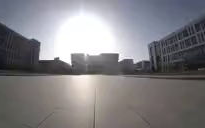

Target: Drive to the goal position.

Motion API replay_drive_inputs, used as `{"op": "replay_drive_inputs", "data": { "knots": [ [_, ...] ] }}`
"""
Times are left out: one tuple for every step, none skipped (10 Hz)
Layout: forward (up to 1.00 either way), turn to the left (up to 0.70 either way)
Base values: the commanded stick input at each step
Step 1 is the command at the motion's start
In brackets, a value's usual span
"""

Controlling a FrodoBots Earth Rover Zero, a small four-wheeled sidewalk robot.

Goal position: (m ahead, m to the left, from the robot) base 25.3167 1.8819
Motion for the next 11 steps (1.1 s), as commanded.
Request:
{"op": "replay_drive_inputs", "data": {
  "knots": [
    [1.00,0.03],
    [1.00,0.03],
    [1.00,0.03],
    [1.00,0.03],
    [1.00,0.03],
    [1.00,0.03],
    [1.00,0.03],
    [1.00,0.03],
    [1.00,0.03],
    [1.00,0.03],
    [1.00,0.03]
  ]
}}
